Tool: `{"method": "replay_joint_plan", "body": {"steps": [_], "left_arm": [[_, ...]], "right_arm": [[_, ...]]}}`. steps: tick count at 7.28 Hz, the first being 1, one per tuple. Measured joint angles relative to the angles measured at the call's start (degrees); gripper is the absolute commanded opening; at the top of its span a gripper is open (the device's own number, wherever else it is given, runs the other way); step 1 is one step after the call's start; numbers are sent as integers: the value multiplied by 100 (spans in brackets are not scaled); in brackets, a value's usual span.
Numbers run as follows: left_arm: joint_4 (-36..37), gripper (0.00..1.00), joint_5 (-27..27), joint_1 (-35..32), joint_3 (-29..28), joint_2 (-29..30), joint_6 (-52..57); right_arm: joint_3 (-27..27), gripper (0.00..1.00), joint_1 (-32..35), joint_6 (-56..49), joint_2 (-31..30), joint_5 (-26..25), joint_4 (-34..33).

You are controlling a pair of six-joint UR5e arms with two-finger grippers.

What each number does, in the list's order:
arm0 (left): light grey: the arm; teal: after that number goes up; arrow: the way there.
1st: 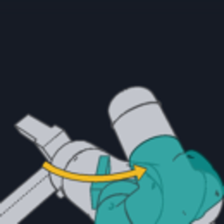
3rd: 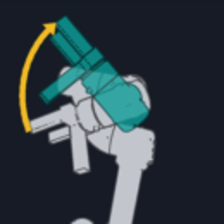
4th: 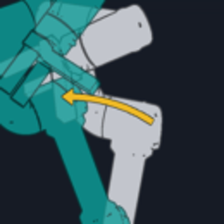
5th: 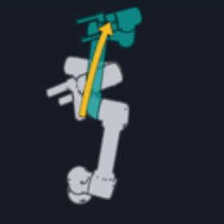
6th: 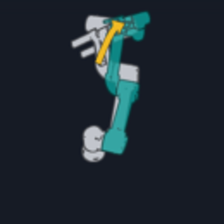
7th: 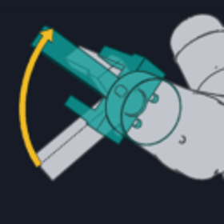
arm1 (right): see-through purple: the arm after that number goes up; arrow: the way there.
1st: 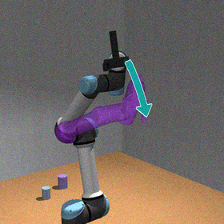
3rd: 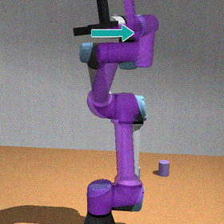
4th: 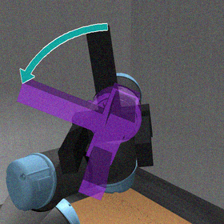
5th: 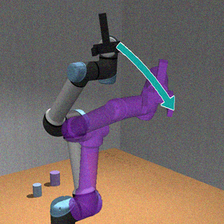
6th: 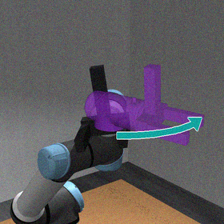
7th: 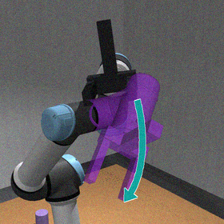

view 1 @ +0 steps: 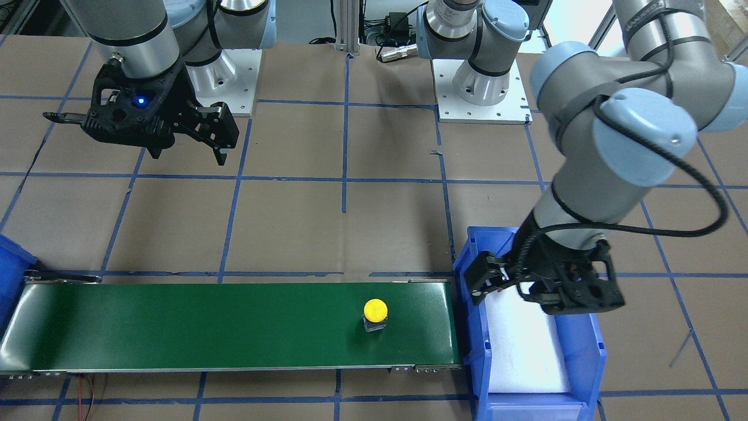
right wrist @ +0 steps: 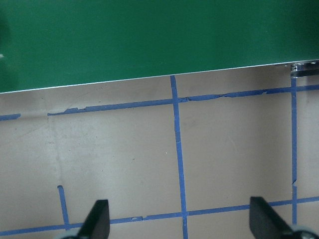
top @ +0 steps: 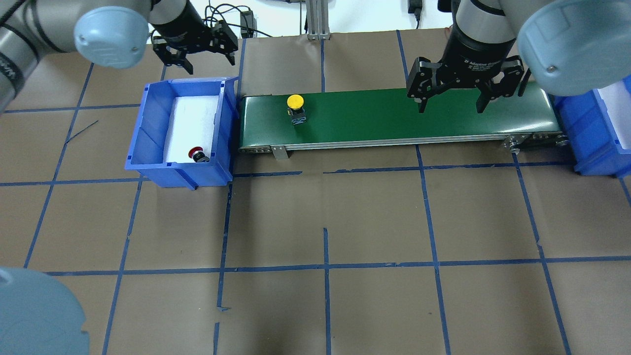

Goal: Transport two buttons from left to right
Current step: 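Open the left gripper to release the yellow button on the belt, then move the left gripper back over the red button in the bin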

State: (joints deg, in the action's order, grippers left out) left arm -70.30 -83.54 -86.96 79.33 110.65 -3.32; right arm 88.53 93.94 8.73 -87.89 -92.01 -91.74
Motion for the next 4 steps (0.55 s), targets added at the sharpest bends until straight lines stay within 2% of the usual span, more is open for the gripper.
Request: {"method": "replay_joint_plan", "body": {"steps": [2, 4], "left_arm": [[42, 100, 4, 722, 409, -219, 553], [77, 99, 99, 1153, 870, -342, 650]], "right_arm": [[14, 100, -5, -53, 0, 7, 4], [22, 100, 12, -195, 0, 2, -1]]}}
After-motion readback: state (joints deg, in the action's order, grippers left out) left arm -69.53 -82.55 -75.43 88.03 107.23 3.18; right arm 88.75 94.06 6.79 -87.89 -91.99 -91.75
